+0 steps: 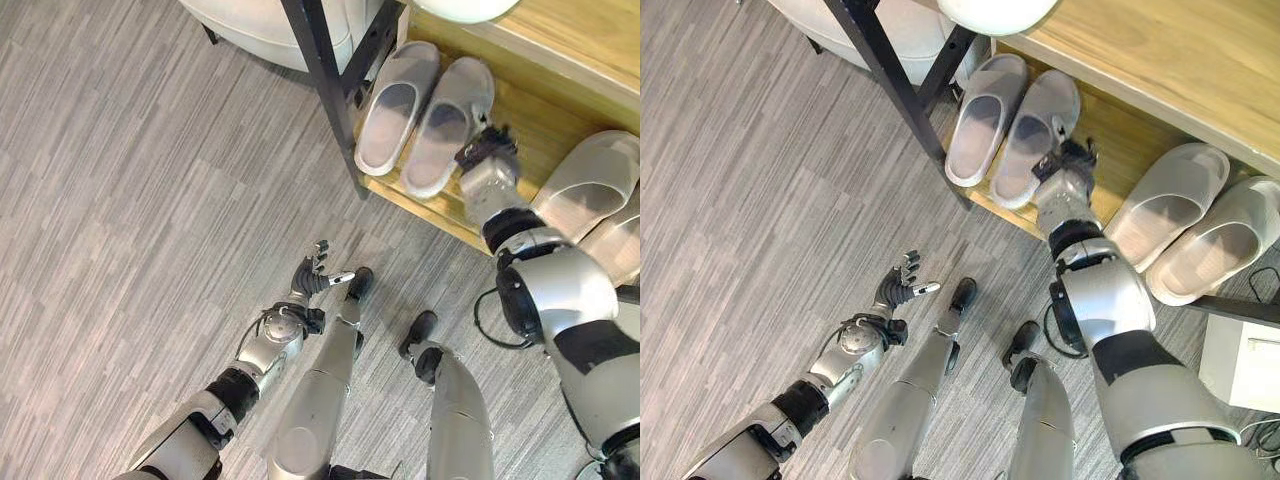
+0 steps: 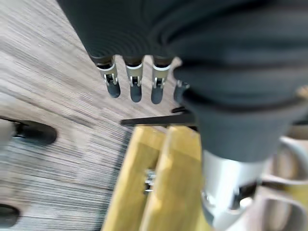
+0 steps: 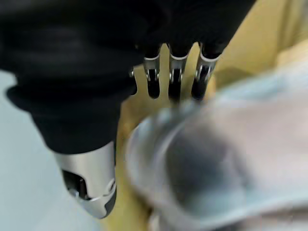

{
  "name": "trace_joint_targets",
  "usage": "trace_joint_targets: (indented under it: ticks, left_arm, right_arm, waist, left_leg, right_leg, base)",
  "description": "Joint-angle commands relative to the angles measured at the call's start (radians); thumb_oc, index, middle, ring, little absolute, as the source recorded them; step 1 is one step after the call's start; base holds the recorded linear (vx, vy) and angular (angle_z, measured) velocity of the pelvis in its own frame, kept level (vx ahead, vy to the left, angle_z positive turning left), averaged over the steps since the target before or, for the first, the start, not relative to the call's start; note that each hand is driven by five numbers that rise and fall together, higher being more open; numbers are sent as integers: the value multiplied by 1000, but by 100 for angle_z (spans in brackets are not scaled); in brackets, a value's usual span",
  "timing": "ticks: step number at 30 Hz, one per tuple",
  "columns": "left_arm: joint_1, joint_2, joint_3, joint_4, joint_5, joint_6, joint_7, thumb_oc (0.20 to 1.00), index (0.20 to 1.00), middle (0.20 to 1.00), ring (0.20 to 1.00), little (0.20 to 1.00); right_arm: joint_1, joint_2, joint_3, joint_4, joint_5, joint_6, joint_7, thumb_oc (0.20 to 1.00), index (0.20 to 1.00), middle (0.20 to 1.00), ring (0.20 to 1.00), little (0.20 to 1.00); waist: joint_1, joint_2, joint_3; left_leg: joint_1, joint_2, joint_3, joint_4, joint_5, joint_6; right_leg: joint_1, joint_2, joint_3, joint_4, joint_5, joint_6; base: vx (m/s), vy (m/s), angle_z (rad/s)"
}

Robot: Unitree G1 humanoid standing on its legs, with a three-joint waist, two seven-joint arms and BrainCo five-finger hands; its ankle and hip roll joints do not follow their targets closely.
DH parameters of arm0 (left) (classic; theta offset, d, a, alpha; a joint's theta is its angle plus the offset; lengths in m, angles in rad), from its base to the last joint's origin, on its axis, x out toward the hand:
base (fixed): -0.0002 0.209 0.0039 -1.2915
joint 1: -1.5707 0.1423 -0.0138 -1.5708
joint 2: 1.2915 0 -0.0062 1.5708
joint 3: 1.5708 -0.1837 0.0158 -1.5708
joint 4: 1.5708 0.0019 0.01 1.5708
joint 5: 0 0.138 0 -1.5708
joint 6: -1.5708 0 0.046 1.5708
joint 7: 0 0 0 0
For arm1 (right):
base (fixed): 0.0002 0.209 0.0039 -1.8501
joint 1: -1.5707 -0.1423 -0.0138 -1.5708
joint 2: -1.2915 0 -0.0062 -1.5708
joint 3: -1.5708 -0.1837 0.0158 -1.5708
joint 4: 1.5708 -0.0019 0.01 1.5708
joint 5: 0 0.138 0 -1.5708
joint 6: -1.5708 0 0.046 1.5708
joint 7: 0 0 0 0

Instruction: Arrange the slippers neatly on the shoe rack.

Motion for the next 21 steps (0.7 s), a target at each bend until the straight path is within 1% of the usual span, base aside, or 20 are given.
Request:
trace_joint_targets:
  ticks: [1,5,11,14,15,16,17,18,19,20,21]
  left_arm:
    - [-59,12,4,-34,-20,-39,-8,1000,1000,1000,1000,1000]
    - [-64,11,3,-34,-22,-41,-6,1000,1000,1000,1000,1000]
    - [-67,12,6,-32,-14,-41,-2,1000,1000,1000,1000,1000]
    - [-63,16,12,-35,-14,-45,-2,1000,1000,1000,1000,1000]
    - [-62,16,12,-35,-14,-45,-2,1000,1000,1000,1000,1000]
    - [-59,25,15,-41,-6,-52,-4,1000,1000,1000,1000,1000]
    - [-57,29,17,-45,-2,-55,-10,1000,1000,1000,1000,1000]
    - [-57,29,17,-45,-2,-55,-10,1000,1000,1000,1000,1000]
    - [-54,31,20,-45,2,-56,-15,1000,1000,1000,1000,1000]
    - [-40,37,29,-49,8,-57,-31,1000,1000,1000,1000,1000]
    - [-36,38,30,-51,11,-54,-38,1000,1000,1000,1000,1000]
  right_arm:
    - [-67,-10,6,-38,7,-19,16,1000,1000,1000,1000,1000]
    - [-79,-25,19,-21,-8,-11,18,1000,1000,1000,1000,1000]
    - [-72,-3,34,-7,-33,-4,22,1000,1000,1000,1000,1000]
    - [-68,1,69,9,-121,22,18,1000,1000,1000,1000,1000]
    - [-69,1,68,9,-122,23,17,1000,1000,1000,1000,1000]
    - [-62,-9,130,31,-270,74,30,1000,1000,1000,1000,1000]
    - [-57,-18,158,39,-326,95,47,1000,1000,1000,1000,1000]
    - [-57,-18,158,39,-326,95,47,1000,1000,1000,1000,1000]
    - [-54,-29,177,48,-367,110,55,1000,1000,1000,1000,1000]
    - [-42,-64,219,61,-473,147,81,1000,1000,1000,1000,1000]
    - [-38,-77,231,69,-510,157,86,1000,1000,1000,1000,1000]
  waist:
    - [7,-32,59]
    - [1,-28,58]
    - [-12,-29,56]
    - [-19,-32,51]
    - [-19,-32,52]
    - [-24,-38,48]
    - [-26,-40,46]
    - [-26,-40,46]
    - [-28,-42,45]
    - [-32,-48,43]
    - [-33,-50,42]
  left_leg:
    - [38,-25,66,120,-188,44]
    - [33,-25,70,121,-187,41]
    - [34,-22,77,122,-187,36]
    - [43,-19,83,118,-185,34]
    - [44,-19,83,117,-185,33]
    - [53,-16,86,112,-184,32]
    - [61,-15,86,109,-184,32]
    - [61,-15,86,109,-184,32]
    - [65,-14,86,107,-183,31]
    - [75,-12,87,105,-182,29]
    - [78,-12,88,105,-181,28]
  right_leg:
    - [105,-32,52,-89,16,125]
    - [95,-33,51,-82,14,124]
    - [95,-34,51,-83,15,121]
    - [102,-33,52,-86,18,119]
    - [103,-33,52,-86,18,119]
    - [112,-33,49,-93,23,119]
    - [120,-31,49,-100,26,120]
    - [121,-31,49,-100,27,120]
    - [124,-30,50,-103,28,120]
    - [135,-30,47,-107,33,121]
    - [138,-30,47,-109,35,120]
  base:
    - [6,3,3]
    - [2,-1,1]
    - [0,0,0]
    - [0,0,0]
    - [0,0,0]
    - [0,0,0]
    - [0,0,0]
    - [0,0,0]
    - [0,0,0]
    - [-30,-10,2]
    - [0,0,0]
